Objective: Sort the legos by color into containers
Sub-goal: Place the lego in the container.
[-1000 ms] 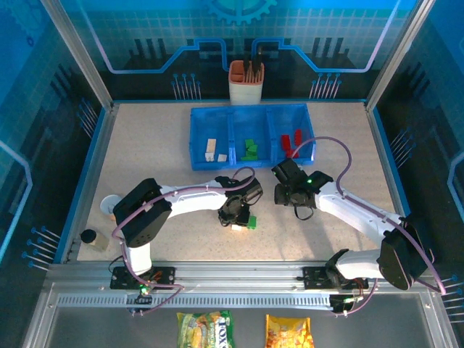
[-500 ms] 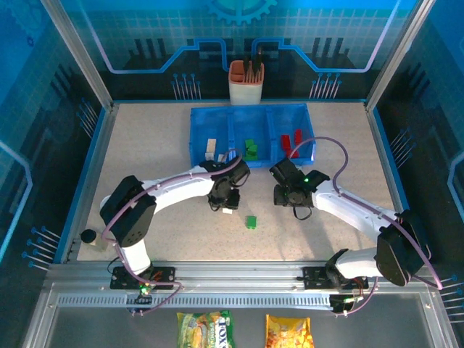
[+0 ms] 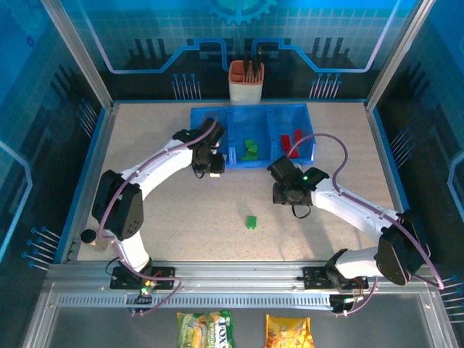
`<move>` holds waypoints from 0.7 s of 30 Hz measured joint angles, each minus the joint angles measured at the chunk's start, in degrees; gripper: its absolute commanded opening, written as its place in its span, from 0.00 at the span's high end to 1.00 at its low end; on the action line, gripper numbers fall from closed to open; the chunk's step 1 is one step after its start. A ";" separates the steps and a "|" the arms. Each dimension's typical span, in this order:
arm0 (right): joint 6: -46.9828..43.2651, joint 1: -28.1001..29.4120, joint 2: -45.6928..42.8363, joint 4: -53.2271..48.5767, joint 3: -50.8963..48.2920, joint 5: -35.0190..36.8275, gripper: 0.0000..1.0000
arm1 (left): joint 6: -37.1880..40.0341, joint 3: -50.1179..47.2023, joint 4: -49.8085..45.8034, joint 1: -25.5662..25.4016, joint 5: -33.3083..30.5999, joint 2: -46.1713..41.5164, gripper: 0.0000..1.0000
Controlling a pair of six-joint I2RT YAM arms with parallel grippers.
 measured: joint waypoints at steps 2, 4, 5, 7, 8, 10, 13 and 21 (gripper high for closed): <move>0.07 0.26 0.00 -0.57 0.50 0.39 0.49 | 1.11 3.08 -0.20 1.46 -0.02 0.90 0.66; 0.22 0.44 0.00 -1.01 0.90 0.44 0.49 | 2.21 6.16 -0.33 2.71 -0.04 2.38 0.66; 0.26 0.48 0.00 -1.31 1.09 0.50 0.49 | 2.58 7.76 -0.37 3.41 -0.04 3.37 0.66; 0.28 0.61 0.00 -1.88 1.42 0.63 0.49 | 3.28 10.21 -0.52 4.42 -0.02 5.25 0.66; 0.33 0.63 0.00 -2.16 1.62 0.68 0.49 | 3.54 11.45 -0.57 4.92 0.00 6.32 0.66; 0.42 0.63 0.00 -2.47 1.79 0.76 0.49 | 3.80 13.70 -0.59 5.81 0.09 8.48 0.66; 0.44 0.63 0.00 -3.15 1.88 0.83 0.49 | 3.85 16.61 -0.52 6.91 0.83 11.78 0.65; 0.66 1.46 0.00 -5.31 3.61 0.87 0.49 | 4.02 23.30 -0.48 8.76 6.08 20.48 0.62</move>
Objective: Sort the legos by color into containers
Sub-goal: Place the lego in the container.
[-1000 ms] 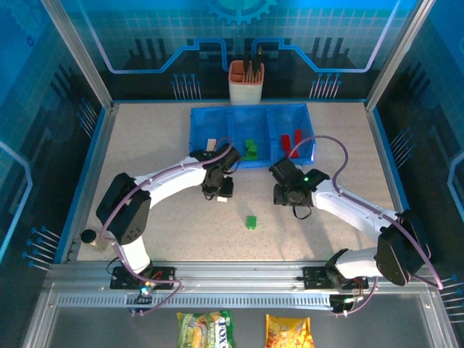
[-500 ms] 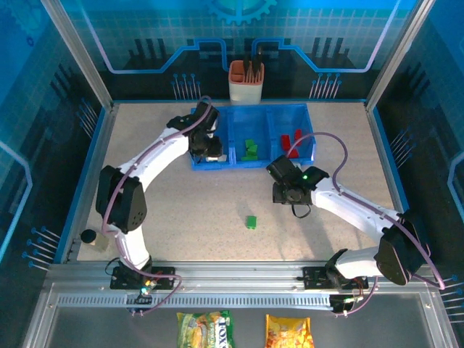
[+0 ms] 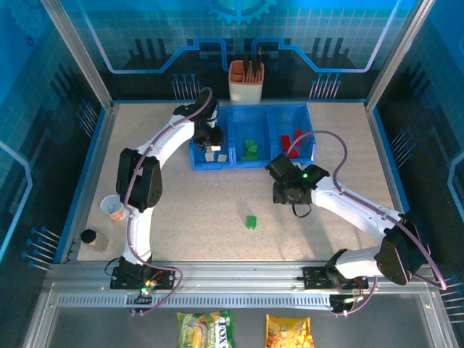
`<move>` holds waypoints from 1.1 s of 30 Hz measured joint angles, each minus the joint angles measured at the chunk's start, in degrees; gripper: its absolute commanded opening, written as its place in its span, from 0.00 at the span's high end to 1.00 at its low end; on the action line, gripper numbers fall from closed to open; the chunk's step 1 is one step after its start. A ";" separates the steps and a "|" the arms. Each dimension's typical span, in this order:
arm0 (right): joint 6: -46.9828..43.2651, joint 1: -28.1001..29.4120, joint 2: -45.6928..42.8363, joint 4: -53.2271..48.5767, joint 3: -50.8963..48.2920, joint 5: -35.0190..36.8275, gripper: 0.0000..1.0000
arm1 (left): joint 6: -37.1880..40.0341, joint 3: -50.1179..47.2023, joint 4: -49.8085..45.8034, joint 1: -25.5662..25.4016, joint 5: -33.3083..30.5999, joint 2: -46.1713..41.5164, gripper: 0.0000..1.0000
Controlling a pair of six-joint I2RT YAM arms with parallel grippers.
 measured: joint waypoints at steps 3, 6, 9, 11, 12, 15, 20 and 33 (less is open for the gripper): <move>0.44 0.61 0.00 -0.72 0.61 0.15 0.49 | 0.02 1.16 0.07 0.35 0.92 2.69 0.62; 0.66 1.36 0.00 -1.73 1.29 0.31 0.49 | 0.00 1.40 0.15 0.68 1.66 4.72 0.62; 0.94 2.38 0.00 -2.38 2.01 0.79 0.49 | 0.00 2.14 0.17 0.94 2.25 6.54 0.62; 1.25 2.99 0.11 -2.60 2.27 0.87 0.49 | -0.04 3.02 0.35 1.09 2.58 7.80 0.60; 1.36 3.32 0.37 -2.75 2.51 0.87 0.49 | -0.15 3.23 0.61 1.16 2.69 8.31 0.60; 1.75 4.17 1.84 -2.89 3.17 0.90 0.49 | -0.20 3.28 1.03 1.42 3.10 8.96 0.58; 1.73 5.53 5.38 -2.78 4.72 0.94 0.49 | -0.22 3.30 1.57 1.60 3.19 8.98 0.56; 1.20 7.26 13.57 -0.87 9.22 -1.11 0.49 | -0.22 0.92 1.46 1.60 3.21 4.22 0.53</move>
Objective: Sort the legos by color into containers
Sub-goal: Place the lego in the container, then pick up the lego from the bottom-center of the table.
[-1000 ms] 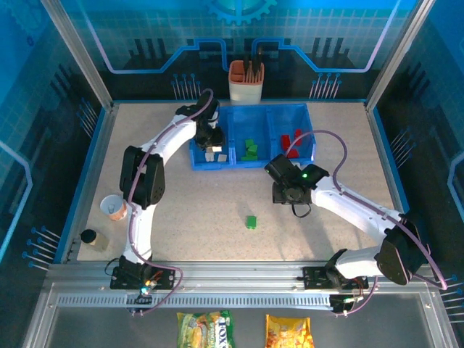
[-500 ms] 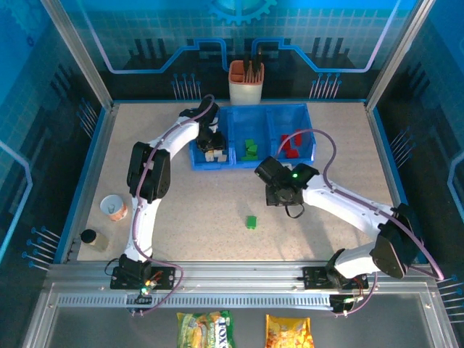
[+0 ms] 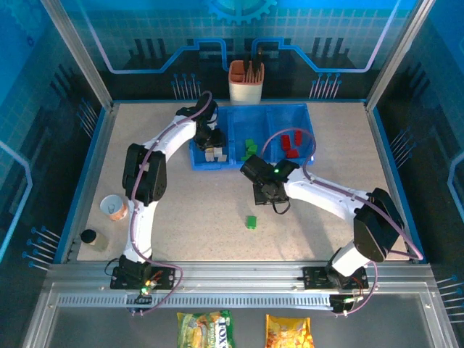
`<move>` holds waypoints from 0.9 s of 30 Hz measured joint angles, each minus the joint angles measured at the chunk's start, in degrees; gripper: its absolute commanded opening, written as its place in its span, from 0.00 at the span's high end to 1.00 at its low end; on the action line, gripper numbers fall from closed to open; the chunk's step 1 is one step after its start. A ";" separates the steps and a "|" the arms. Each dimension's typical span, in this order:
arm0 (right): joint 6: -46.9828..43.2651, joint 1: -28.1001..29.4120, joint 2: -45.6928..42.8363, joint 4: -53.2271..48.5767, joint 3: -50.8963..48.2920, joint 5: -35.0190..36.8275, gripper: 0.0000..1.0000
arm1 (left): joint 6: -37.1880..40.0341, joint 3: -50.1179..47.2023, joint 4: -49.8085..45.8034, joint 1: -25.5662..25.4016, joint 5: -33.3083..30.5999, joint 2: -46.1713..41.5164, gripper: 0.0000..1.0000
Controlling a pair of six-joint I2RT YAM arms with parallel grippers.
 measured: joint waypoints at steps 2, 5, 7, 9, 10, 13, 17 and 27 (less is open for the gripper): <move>0.02 0.50 1.11 0.52 0.28 -0.85 0.50 | 0.02 -1.25 0.00 -0.02 0.00 -2.25 0.53; 0.04 1.40 3.15 1.44 0.76 -2.01 0.51 | 0.04 -3.67 -0.04 0.00 -0.02 -6.08 0.53; 0.09 2.16 4.44 1.99 1.01 -2.69 0.51 | 0.20 -5.60 -0.04 0.04 -0.07 -8.74 0.53; 0.33 2.97 5.75 2.51 1.22 -3.50 0.50 | 0.61 -7.98 -0.22 0.22 -0.07 -11.93 0.53; 0.57 3.34 6.32 2.82 1.31 -3.78 0.50 | 1.01 -8.87 -0.37 0.35 -0.09 -13.22 0.53; 2.03 4.37 7.69 3.72 1.33 -4.61 0.49 | 1.90 -12.07 -1.33 1.20 -0.13 -18.12 0.53; 5.33 5.11 8.37 4.59 1.22 -5.55 0.46 | 3.23 -16.28 -2.34 3.10 -0.22 -24.50 0.53; 11.30 7.39 9.38 6.67 -1.38 -7.34 0.45 | 7.87 -24.85 -5.22 5.62 -4.87 -35.23 0.51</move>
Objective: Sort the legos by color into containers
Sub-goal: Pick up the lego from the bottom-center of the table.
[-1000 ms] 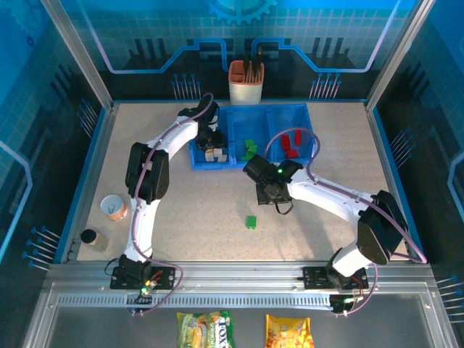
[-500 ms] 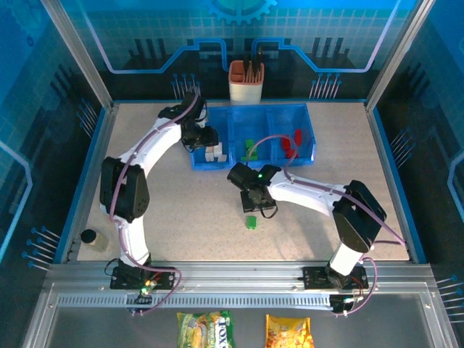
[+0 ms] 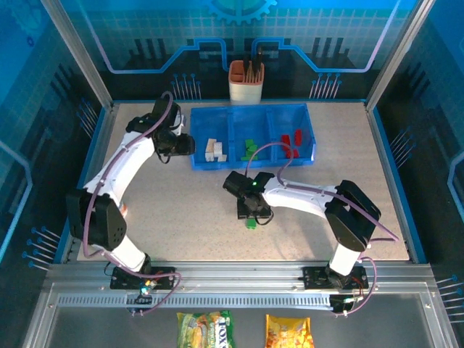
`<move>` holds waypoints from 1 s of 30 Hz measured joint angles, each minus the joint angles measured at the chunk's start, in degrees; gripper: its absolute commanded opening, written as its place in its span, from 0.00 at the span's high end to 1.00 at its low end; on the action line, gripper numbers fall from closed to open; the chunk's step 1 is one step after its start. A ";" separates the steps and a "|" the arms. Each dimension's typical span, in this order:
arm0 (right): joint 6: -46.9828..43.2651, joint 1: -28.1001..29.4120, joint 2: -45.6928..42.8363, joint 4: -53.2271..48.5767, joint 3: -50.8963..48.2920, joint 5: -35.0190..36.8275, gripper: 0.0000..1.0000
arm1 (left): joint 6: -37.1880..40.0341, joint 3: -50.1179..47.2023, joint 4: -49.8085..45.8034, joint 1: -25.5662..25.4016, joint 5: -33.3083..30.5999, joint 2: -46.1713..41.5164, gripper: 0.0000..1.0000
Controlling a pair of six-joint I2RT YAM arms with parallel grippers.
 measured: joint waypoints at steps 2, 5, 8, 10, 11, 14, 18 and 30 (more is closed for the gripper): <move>0.52 0.72 0.66 0.26 -0.59 -0.46 0.45 | 1.14 -2.01 0.15 0.15 -0.83 -1.55 0.50; 1.29 1.49 2.08 0.96 -1.70 -1.51 0.46 | 2.73 -5.79 1.79 0.33 -2.60 -3.76 0.51; 1.99 1.88 3.78 1.62 -2.14 -2.60 0.47 | 4.07 -8.72 3.10 0.37 -4.28 -4.31 0.51; 2.32 2.10 4.70 2.19 -2.19 -2.89 0.50 | 4.66 -9.97 3.91 0.42 -5.01 -4.28 0.51; 2.47 2.19 4.87 2.40 -2.14 -2.99 0.51 | 5.03 -10.38 4.20 0.44 -5.22 -4.28 0.51; 2.73 2.21 4.90 2.64 -2.14 -3.26 0.55 | 5.66 -11.10 5.46 0.48 -5.46 -4.28 0.51; 2.73 2.21 5.27 2.49 -1.51 -3.67 0.61 | 5.88 -11.52 6.51 0.48 -5.51 -4.26 0.51; 2.12 2.19 6.54 0.55 0.46 -3.65 0.64 | 5.90 -11.63 6.99 0.48 -5.31 -3.82 0.52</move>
